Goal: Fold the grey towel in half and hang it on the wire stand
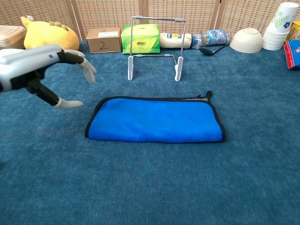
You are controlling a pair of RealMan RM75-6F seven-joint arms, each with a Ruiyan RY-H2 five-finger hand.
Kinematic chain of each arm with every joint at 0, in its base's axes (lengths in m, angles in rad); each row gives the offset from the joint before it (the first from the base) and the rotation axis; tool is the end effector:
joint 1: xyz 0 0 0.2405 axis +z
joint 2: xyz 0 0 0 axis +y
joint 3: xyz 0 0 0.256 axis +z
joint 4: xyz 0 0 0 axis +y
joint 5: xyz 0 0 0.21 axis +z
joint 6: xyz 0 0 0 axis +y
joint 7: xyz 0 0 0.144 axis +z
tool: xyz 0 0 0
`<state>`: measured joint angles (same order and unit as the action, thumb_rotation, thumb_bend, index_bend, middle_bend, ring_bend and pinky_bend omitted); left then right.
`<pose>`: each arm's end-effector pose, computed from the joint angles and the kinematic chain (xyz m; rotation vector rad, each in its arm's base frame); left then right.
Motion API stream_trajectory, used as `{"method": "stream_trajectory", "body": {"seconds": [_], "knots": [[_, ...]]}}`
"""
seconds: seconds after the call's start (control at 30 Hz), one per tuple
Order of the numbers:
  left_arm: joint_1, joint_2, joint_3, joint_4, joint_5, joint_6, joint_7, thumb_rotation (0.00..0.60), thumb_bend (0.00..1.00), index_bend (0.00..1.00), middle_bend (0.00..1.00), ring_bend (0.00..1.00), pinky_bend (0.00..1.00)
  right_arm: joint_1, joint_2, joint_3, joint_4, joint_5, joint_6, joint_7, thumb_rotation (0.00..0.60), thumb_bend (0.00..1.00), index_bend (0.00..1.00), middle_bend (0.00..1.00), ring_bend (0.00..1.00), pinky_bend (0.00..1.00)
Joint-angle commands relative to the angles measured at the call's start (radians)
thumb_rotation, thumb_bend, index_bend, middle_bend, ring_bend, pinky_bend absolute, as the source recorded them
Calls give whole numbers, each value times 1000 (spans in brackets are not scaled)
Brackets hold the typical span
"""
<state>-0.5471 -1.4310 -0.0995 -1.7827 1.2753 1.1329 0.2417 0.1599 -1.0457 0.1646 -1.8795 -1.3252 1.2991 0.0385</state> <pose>-0.1518 0.2696 0.0167 -1.7905 -1.1265 -1.1172 -0.2638 -0.2180 0.1552 1.2959 -1.1835 1.0363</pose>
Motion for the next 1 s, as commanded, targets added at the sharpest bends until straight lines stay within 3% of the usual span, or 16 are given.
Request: {"method": "stream_trajectory", "body": {"seconds": [0.03,0.33,0.6,1.0], "knots": [[35,42,11,-40,24,50,-6,600,333,377,255,43,32,56,10,17,0,-24,-65,36,600,298,169,56,0,0],[128,129,41,-119,104,187,-34,600,333,376,263,44,38,215,-28,45,20,-46,-253,80,600,228,164,55,0,0],[189,159,63,-138,119,244,-56,600,333,375,267,47,43,374,-139,66,78,-26,-406,33,600,187,152,45,0,0],[220,179,59,-139,129,250,-85,600,333,373,259,46,47,497,-281,45,197,54,-478,-116,600,166,154,39,0,0]]}}
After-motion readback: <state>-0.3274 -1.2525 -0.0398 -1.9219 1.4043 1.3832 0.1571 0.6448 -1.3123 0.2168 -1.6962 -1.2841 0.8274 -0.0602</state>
